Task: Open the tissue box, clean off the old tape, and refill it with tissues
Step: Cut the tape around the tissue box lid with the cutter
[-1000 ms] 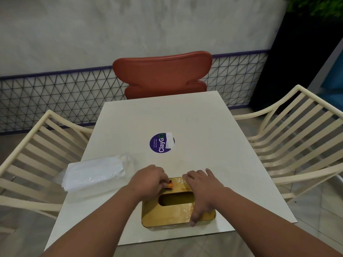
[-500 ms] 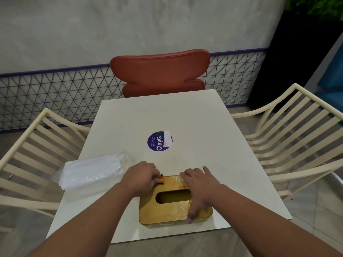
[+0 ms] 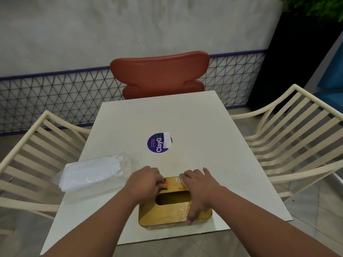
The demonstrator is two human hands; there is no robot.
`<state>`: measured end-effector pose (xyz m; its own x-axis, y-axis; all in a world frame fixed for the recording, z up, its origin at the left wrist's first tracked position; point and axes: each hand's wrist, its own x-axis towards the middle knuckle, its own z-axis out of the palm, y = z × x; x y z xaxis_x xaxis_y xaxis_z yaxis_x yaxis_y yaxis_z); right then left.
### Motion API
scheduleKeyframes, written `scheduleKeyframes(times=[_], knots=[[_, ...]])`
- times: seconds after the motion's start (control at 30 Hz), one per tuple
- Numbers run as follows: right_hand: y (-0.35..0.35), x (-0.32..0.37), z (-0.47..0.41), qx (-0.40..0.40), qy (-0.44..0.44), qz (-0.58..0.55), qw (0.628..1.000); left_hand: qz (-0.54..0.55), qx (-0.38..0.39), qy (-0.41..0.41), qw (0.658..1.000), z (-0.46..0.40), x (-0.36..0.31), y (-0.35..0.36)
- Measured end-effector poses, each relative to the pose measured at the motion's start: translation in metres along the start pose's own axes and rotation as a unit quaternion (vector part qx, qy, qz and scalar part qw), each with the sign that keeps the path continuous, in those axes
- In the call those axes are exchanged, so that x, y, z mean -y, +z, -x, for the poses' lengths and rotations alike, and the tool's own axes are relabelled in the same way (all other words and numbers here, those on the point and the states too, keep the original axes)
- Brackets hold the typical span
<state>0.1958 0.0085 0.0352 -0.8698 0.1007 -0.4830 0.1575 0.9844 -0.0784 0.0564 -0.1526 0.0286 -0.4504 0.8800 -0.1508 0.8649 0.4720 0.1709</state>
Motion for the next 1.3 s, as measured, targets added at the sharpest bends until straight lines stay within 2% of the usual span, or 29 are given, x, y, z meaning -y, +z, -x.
scheduleKeyframes(times=[0.13, 0.37, 0.57, 0.8, 1.0, 1.2, 1.3], knots=[[0.001, 0.001, 0.0, -0.005, 0.0, 0.002, 1.0, -0.016, -0.008, 0.04, 0.999, -0.008, -0.023, 0.005], [0.003, -0.006, 0.001, -0.013, -0.003, 0.006, 1.0, 0.003, 0.016, -0.005, 1.0, 0.008, 0.009, -0.001], [0.006, -0.006, 0.001, -0.021, -0.006, -0.009, 1.0, -0.008, -0.005, 0.04, 0.999, -0.011, -0.033, 0.003], [0.007, -0.006, 0.004, -0.024, -0.002, -0.023, 0.999, 0.01, 0.009, 0.002, 1.0, 0.001, 0.003, 0.0], [0.004, -0.006, 0.003, -0.016, -0.004, -0.008, 1.0, 0.0, -0.022, 0.03, 0.999, -0.024, -0.031, 0.006], [0.004, -0.006, 0.003, -0.011, -0.002, -0.007, 1.0, -0.011, -0.01, 0.004, 1.0, -0.018, -0.011, 0.001], [0.002, -0.005, 0.003, -0.006, -0.002, -0.008, 1.0, -0.011, -0.012, 0.019, 1.0, -0.026, -0.024, 0.002]])
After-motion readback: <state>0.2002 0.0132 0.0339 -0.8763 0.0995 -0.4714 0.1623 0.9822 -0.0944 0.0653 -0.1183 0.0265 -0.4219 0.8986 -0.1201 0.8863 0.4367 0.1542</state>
